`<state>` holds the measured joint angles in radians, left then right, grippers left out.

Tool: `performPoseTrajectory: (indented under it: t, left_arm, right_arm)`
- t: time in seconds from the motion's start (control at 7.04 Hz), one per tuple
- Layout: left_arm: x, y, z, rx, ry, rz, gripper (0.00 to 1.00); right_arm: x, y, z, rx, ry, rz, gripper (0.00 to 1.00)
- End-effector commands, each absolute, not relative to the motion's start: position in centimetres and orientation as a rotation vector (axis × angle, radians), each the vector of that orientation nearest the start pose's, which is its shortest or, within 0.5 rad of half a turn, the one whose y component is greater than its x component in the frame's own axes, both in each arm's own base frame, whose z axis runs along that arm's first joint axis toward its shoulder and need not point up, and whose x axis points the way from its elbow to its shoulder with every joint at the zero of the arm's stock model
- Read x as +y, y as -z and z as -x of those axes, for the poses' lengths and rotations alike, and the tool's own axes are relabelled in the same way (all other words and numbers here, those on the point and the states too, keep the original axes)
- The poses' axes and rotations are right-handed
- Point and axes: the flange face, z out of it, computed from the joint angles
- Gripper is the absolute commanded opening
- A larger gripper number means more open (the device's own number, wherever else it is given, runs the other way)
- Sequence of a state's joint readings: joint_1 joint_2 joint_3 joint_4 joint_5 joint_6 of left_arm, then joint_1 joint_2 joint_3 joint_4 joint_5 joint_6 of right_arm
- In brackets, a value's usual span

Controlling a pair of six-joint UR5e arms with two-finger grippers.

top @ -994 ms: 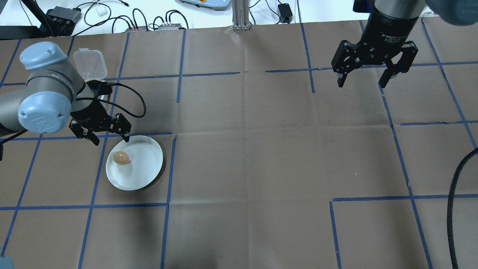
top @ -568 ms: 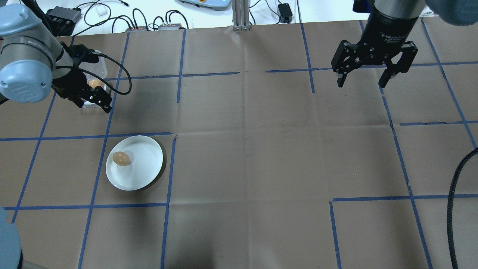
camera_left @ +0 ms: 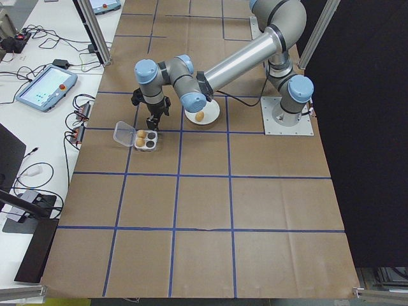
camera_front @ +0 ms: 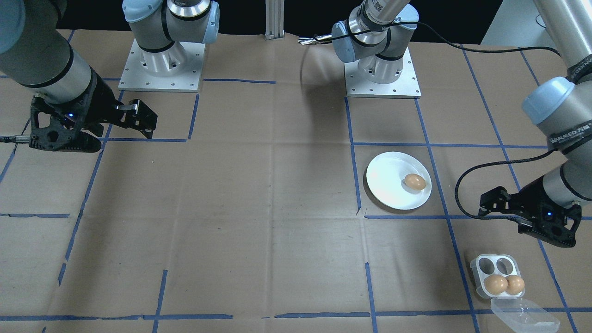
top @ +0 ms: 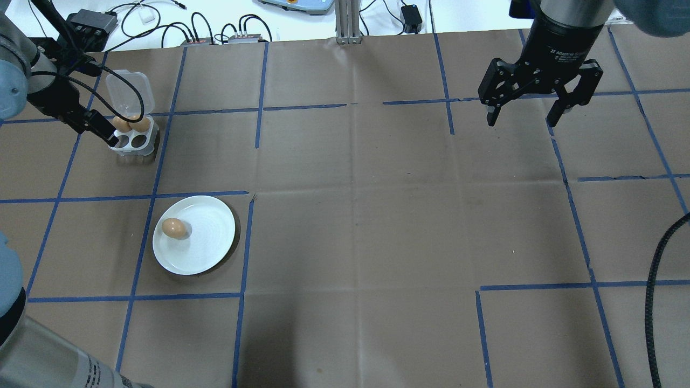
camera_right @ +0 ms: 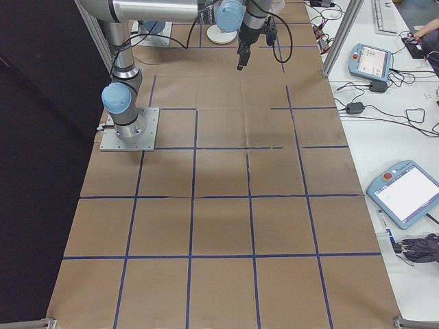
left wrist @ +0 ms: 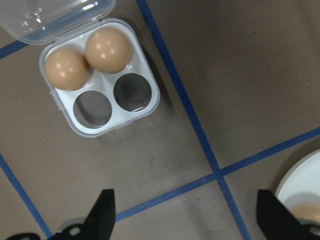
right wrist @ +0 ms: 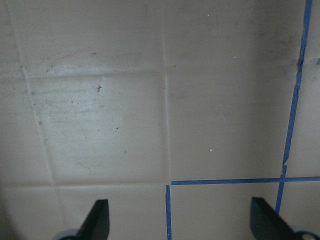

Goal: Place egg on plate

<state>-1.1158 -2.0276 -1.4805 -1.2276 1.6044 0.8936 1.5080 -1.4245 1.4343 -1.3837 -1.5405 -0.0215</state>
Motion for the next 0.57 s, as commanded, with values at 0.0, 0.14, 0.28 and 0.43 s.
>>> performPoseTrajectory:
  t: [0.0,0.14,0.28,0.43]
  left_arm:
    - [-67.6,-27.8,-18.9,2.972,-0.041,-0.907,1.00]
    - [-69.4,-27.1,-19.7,2.888,-0.028,-1.139,1.00]
    - [-70.9,-25.8,-20.0,2.779,-0.027,-1.398,1.00]
    - [-72.2,-24.8,-19.7,2.696,-0.023,-1.563,1.00]
  right_arm:
    - [-54.0,-46.2,-10.3,3.087,-0.302,-0.069,1.00]
    - [-54.0,-46.1,-10.2,3.089,-0.304,-0.068,1.00]
    - [-54.0,-46.2,-10.3,3.087,-0.302,-0.069,1.00]
    - [-54.0,-46.1,-10.2,3.089,-0.304,-0.068,1.00]
